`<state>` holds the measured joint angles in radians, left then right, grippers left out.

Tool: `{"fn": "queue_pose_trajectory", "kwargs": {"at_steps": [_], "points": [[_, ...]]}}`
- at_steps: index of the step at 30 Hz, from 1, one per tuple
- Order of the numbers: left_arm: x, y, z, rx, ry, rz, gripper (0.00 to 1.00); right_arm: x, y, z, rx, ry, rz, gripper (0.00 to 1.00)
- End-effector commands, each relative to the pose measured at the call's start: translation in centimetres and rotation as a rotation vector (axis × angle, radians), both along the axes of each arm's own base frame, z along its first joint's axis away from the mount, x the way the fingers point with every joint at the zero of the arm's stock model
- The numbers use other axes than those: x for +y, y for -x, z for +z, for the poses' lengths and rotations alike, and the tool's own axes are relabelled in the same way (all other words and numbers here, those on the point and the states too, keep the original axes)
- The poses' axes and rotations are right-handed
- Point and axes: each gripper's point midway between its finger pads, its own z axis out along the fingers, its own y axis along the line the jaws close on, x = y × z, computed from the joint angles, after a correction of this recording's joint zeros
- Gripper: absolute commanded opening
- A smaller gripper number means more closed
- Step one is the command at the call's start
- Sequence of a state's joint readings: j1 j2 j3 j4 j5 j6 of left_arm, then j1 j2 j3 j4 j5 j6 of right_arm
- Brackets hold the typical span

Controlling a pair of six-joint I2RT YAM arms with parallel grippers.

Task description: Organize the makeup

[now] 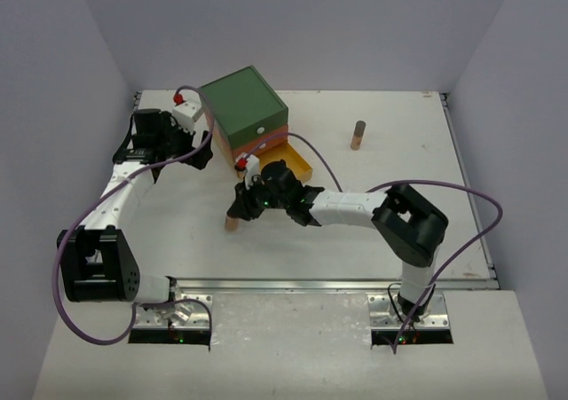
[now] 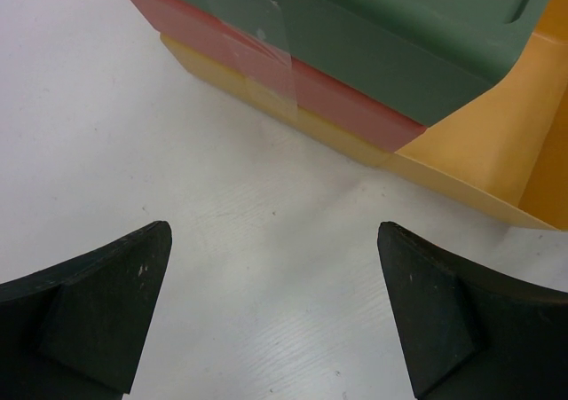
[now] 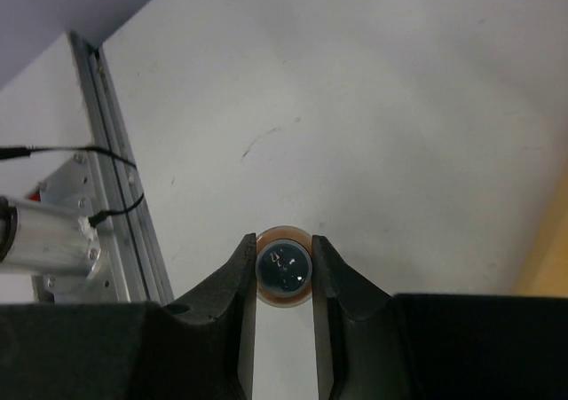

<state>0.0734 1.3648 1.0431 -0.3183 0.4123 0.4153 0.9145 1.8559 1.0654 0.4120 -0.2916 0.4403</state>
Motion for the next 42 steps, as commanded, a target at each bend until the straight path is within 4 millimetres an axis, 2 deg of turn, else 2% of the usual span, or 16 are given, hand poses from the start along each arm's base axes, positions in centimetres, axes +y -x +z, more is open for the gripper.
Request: {"fn": "queue_pose_trajectory", "kwargs": {"at_steps": [1,6,9,13,18,20,27,32,38,40,42], "points": [[-0.4,-1.0,3.9,-0.11,0.032,-0.026,1.0,-0.3,-1.2,5.4,0.029,-0.174,-0.048,0.0],[-0.3,-1.3,4.3,-0.119,0.024,-0.024,1.0,-4.2,-7.1,6.9,0.062,-0.251,-0.248,0.0],[-0.6,-1.1,3.7,-0.108,0.029,-0.044,1.0,-6.6,-10.0,6.9,0.084,-0.279,-0.373,0.0],[-0.3,-1.2,3.2,-0.103,0.017,-0.042,1.0,-9.1,-12.7,6.0,0.053,-0.262,-0.526,0.0],[-0.2,-1.1,2.2,-0.093,-0.001,-0.041,1.0,-9.7,-15.2,4.6,0.052,-0.248,-0.602,0.0],[0.0,-1.0,1.8,-0.086,-0.009,-0.038,1.0,-9.5,-15.7,3.1,0.084,-0.237,-0.62,0.0],[0.2,-1.0,1.0,-0.075,-0.016,-0.029,1.0,-8.0,-16.3,-0.3,0.21,-0.244,-0.621,0.0],[0.0,-1.0,1.3,-0.072,0.0,-0.029,1.0,-8.3,-16.7,-2.3,0.262,-0.225,-0.63,0.01],[0.0,-1.1,2.1,-0.086,0.0,-0.032,1.0,-11.0,-17.4,-5.0,0.258,-0.109,-0.717,0.32],[0.0,-1.1,2.2,-0.088,-0.006,-0.032,1.0,-11.5,-17.7,-5.5,0.231,-0.059,-0.718,0.46],[0.2,-1.1,2.3,-0.089,-0.012,-0.027,1.0,-11.5,-18.2,-5.3,0.195,-0.01,-0.698,0.53]]}}
